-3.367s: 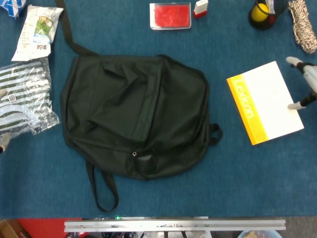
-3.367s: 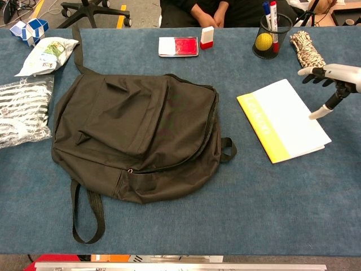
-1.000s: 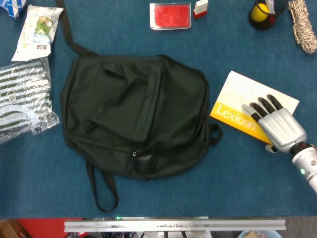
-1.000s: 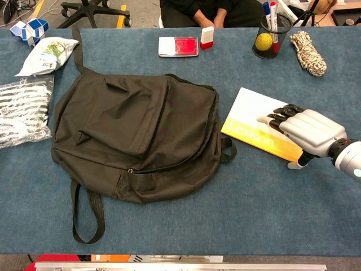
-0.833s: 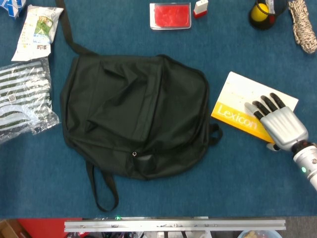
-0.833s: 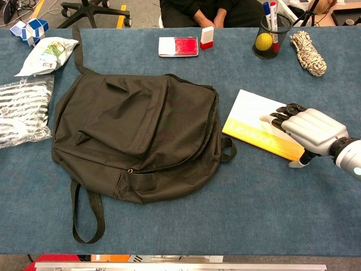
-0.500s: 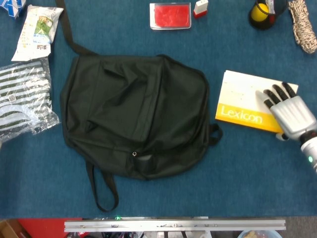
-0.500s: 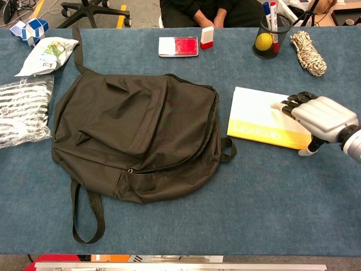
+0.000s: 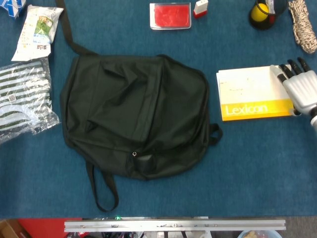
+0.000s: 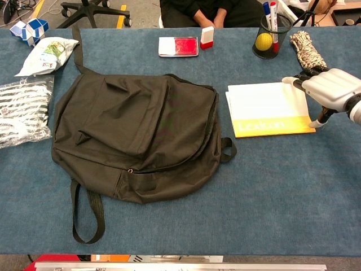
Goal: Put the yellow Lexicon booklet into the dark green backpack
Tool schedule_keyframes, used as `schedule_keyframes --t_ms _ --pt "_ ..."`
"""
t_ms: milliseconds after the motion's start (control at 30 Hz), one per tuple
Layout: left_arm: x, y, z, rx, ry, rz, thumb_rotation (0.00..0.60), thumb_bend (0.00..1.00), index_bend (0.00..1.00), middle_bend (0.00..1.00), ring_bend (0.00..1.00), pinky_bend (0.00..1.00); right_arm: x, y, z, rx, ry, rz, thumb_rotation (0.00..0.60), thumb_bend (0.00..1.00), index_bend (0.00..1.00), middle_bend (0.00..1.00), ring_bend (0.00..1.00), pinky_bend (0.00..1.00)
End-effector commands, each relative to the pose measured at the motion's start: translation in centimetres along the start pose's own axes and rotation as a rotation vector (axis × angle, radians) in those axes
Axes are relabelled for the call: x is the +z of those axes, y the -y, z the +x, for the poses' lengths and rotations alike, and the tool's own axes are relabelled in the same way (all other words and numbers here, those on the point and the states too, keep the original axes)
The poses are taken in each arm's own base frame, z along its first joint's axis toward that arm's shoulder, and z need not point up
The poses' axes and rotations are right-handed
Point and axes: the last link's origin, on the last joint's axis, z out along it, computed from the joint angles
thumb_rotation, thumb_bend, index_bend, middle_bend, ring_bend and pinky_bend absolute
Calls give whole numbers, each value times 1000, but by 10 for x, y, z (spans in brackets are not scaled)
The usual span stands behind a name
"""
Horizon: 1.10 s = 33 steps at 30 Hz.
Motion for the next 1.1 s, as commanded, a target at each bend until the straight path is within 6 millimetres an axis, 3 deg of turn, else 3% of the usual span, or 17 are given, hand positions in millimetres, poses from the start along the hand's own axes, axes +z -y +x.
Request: schedule_keyframes --t_ms 33,200,333,433,1100 --pt "0 -2 1 -5 -2 -5 600 241 110 87 113 70 -17 7 4 73 23 54 600 10 0 156 45 68" --pt "1 -5 1 -4 -2 -18 600 241 110 87 113 70 -37 17 8 104 44 139 600 29 2 206 100 159" --pt "1 -6 0 -6 2 -20 600 241 110 87 113 70 -42 25 7 95 67 182 600 94 39 222 127 219" --pt "0 -5 -1 -7 4 -17 600 241 110 87 113 70 -38 29 4 89 90 194 600 139 64 229 127 222" --pt "0 6 2 -18 -13 19 600 241 110 87 113 70 -1 41 5 96 144 174 600 147 83 252 129 222"
